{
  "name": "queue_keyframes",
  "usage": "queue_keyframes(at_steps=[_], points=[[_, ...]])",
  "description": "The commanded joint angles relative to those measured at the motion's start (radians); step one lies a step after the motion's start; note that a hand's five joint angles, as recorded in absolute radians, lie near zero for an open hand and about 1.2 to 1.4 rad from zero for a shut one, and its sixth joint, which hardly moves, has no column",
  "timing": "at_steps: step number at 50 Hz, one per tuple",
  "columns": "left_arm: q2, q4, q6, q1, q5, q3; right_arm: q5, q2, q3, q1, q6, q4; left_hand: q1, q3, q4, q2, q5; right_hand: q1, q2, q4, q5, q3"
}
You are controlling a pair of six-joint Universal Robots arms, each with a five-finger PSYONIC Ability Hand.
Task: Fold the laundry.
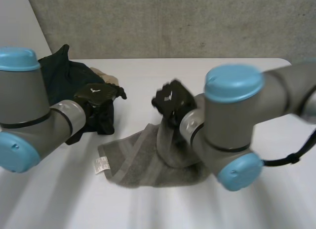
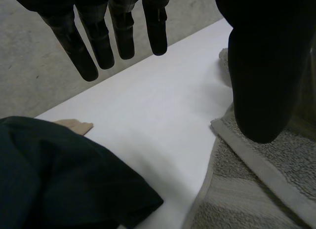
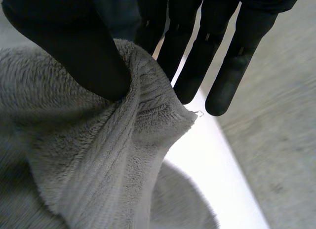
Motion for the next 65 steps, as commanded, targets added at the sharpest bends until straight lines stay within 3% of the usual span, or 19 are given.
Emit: queue_keyframes(at_steps=[1, 10, 16, 22, 25, 26, 29, 38, 44, 49, 53, 58, 65], points=[[-0.13, 0.028, 0.02, -0.058, 0.013, 0.113, -0.111, -0.342, 0.06, -0.02, 0.138, 0.001, -0.039, -0.027, -0.02, -0.026, -0.012, 0.259, 0.222, 0.204, 0.232, 0.221], [-0.294, -0.058, -0.009, -0.185, -0.038, 0.313, -0.212, -0.628, 0.028, -0.126, 0.29, 0.009, -0.083, -0.072, -0.064, -0.071, -0.056, 0.259, 0.222, 0.204, 0.232, 0.221], [-0.382, -0.106, -0.023, -0.254, -0.108, 0.439, -0.252, -0.717, -0.002, -0.198, 0.338, 0.046, -0.133, -0.121, -0.114, -0.12, -0.106, 0.259, 0.222, 0.204, 0.232, 0.221], [-0.435, -0.172, -0.043, -0.325, -0.115, 0.516, -0.263, -0.752, -0.02, -0.238, 0.367, 0.054, -0.101, -0.089, -0.082, -0.088, -0.074, 0.259, 0.222, 0.204, 0.232, 0.221], [-0.448, -0.227, -0.055, -0.356, -0.099, 0.53, -0.263, -0.751, -0.025, -0.26, 0.368, 0.052, 0.119, 0.13, 0.138, 0.131, 0.146, 0.259, 0.222, 0.204, 0.232, 0.221], [-0.448, -0.254, -0.063, -0.365, -0.101, 0.53, -0.266, -0.748, -0.028, -0.286, 0.368, 0.052, 0.402, 0.413, 0.42, 0.414, 0.428, 0.259, 0.222, 0.204, 0.232, 0.221], [-0.443, -0.273, -0.069, -0.369, -0.108, 0.53, -0.27, -0.738, -0.026, -0.332, 0.372, 0.054, 1.037, 1.048, 1.055, 1.049, 1.063, 0.259, 0.222, 0.204, 0.232, 0.221], [-0.399, -0.218, -0.069, -0.291, -0.309, 0.669, -0.267, -0.642, -0.011, -0.455, 0.376, 0.028, 1.038, 1.05, 1.057, 1.051, 1.065, 0.259, 0.222, 0.204, 0.232, 0.221], [-0.334, -0.189, -0.008, -0.221, -0.322, 0.928, -0.186, -0.48, -0.081, -0.514, 0.378, -0.005, 1.038, 1.05, 1.057, 1.051, 1.065, 0.259, 0.222, 0.204, 0.232, 0.221], [-0.25, -0.147, -0.014, -0.19, -0.317, 1.021, -0.109, -0.406, -0.127, -0.514, 0.376, -0.072, 1.038, 1.05, 1.057, 1.051, 1.065, 0.259, 0.222, 0.204, 0.232, 0.221], [-0.201, -0.1, -0.025, -0.175, -0.32, 0.966, -0.105, -0.378, -0.106, -0.518, 0.385, -0.112, 1.038, 1.05, 1.057, 1.051, 1.065, 0.259, 0.222, 0.204, 0.232, 0.221], [-0.193, -0.072, -0.025, -0.167, -0.309, 0.739, -0.14, -0.334, -0.008, -0.51, 0.385, -0.129, 1.038, 1.05, 1.057, 1.051, 1.065, 0.259, 0.222, 0.204, 0.232, 0.221], [-0.293, 0.017, -0.002, -0.172, -0.268, 0.546, -0.169, -0.251, 0.127, -0.488, 0.315, -0.121, 1.038, 1.05, 1.057, 1.051, 1.065, 0.259, 0.222, 0.204, 0.232, 0.221]])
